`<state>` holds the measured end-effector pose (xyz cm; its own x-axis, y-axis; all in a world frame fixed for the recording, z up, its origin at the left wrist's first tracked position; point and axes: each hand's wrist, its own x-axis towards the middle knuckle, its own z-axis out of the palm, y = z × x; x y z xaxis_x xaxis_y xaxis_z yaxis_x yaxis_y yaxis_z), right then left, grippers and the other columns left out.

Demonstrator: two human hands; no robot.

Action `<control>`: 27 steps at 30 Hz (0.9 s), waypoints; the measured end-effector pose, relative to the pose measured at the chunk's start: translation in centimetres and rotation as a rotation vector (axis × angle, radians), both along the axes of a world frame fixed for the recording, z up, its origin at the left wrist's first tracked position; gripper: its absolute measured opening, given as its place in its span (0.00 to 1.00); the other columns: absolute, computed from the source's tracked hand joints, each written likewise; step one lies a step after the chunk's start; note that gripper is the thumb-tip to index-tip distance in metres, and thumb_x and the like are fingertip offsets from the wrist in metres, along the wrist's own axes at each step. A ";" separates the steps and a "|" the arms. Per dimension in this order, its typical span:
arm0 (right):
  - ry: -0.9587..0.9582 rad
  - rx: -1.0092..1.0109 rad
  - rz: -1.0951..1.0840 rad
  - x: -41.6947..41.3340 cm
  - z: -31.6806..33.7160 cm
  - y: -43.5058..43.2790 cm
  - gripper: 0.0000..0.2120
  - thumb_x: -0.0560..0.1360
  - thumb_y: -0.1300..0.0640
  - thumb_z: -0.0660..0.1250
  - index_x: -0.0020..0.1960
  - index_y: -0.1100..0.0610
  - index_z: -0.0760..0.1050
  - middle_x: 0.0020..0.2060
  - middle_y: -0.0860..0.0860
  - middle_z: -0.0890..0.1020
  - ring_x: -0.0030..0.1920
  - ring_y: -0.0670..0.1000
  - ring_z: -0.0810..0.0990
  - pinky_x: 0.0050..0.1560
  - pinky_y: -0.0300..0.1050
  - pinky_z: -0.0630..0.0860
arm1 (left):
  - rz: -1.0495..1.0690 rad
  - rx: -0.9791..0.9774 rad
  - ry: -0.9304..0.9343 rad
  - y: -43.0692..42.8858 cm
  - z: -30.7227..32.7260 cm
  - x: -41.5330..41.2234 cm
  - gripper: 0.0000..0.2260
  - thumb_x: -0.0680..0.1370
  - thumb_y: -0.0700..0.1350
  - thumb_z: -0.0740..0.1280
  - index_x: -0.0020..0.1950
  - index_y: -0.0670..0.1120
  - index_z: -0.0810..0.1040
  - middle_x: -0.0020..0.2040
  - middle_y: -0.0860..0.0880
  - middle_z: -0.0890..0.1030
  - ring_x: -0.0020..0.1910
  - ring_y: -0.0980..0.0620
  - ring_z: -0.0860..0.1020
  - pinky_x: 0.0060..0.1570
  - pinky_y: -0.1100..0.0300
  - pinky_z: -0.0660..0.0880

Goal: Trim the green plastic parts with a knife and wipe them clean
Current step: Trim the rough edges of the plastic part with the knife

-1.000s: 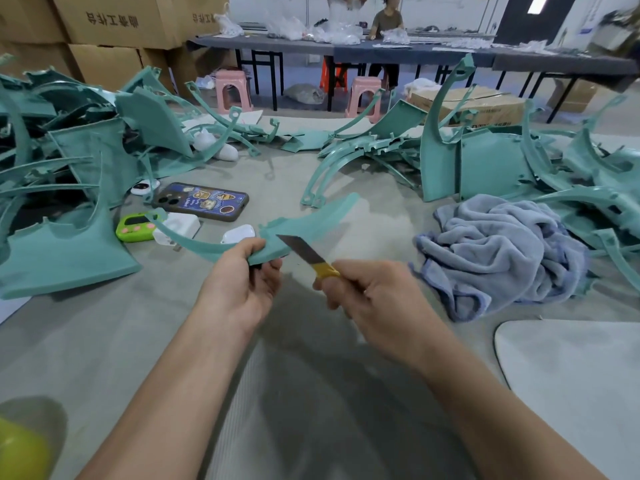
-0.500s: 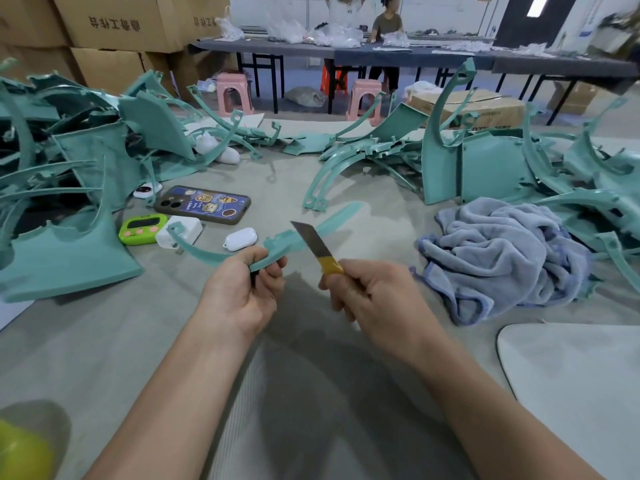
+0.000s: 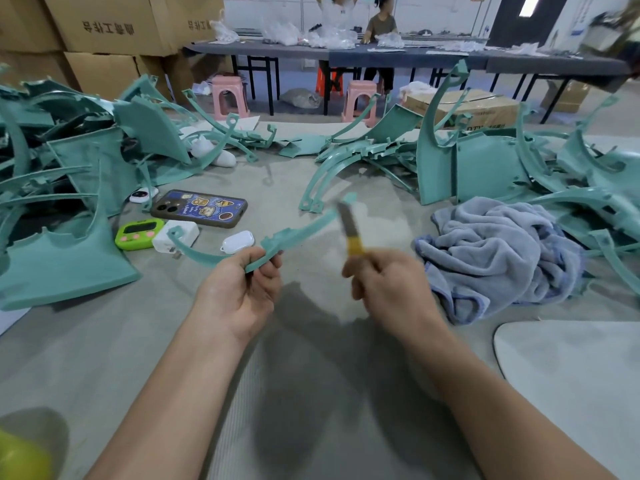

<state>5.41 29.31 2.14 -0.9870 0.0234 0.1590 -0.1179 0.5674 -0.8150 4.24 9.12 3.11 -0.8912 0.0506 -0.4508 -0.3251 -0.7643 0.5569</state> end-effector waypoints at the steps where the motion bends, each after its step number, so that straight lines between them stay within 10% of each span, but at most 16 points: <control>1: -0.012 -0.004 -0.110 -0.4 0.0 0.7 0.14 0.80 0.55 0.65 0.37 0.55 0.82 0.29 0.52 0.83 0.25 0.44 0.74 0.31 0.41 0.72 | 0.009 0.000 0.006 -0.2 0.0 -0.1 0.08 0.82 0.36 0.57 0.51 0.38 0.76 0.33 0.44 0.76 0.19 0.59 0.71 0.17 0.72 0.65; 9: 0.175 0.095 0.341 2.5 -0.1 -1.6 0.15 0.78 0.44 0.62 0.42 0.53 0.77 0.32 0.51 0.80 0.29 0.45 0.73 0.31 0.43 0.71 | 0.027 -0.060 -0.010 0.2 0.1 -0.1 0.09 0.81 0.36 0.58 0.43 0.39 0.73 0.27 0.44 0.76 0.18 0.60 0.70 0.17 0.72 0.65; 15: 0.028 0.001 -0.223 -0.2 0.5 1.4 0.15 0.80 0.55 0.64 0.37 0.56 0.81 0.28 0.54 0.82 0.28 0.48 0.77 0.35 0.47 0.75 | 0.018 -0.060 0.006 0.0 0.1 0.3 0.08 0.81 0.36 0.57 0.47 0.40 0.74 0.27 0.45 0.75 0.18 0.59 0.70 0.17 0.72 0.65; 21: 0.223 0.106 0.326 3.1 0.1 -1.8 0.16 0.78 0.44 0.61 0.41 0.55 0.76 0.30 0.51 0.78 0.28 0.46 0.72 0.29 0.43 0.69 | 0.062 -0.156 -0.014 0.5 -0.2 -0.2 0.08 0.81 0.36 0.59 0.43 0.43 0.72 0.27 0.46 0.75 0.18 0.60 0.69 0.18 0.72 0.65; 27: -0.036 0.099 -0.229 -0.4 0.4 1.9 0.16 0.80 0.55 0.64 0.36 0.56 0.81 0.26 0.52 0.81 0.30 0.52 0.78 0.37 0.48 0.74 | 0.086 -0.116 -0.002 -0.2 0.0 0.0 0.08 0.81 0.35 0.58 0.45 0.43 0.73 0.27 0.47 0.75 0.18 0.59 0.69 0.17 0.71 0.64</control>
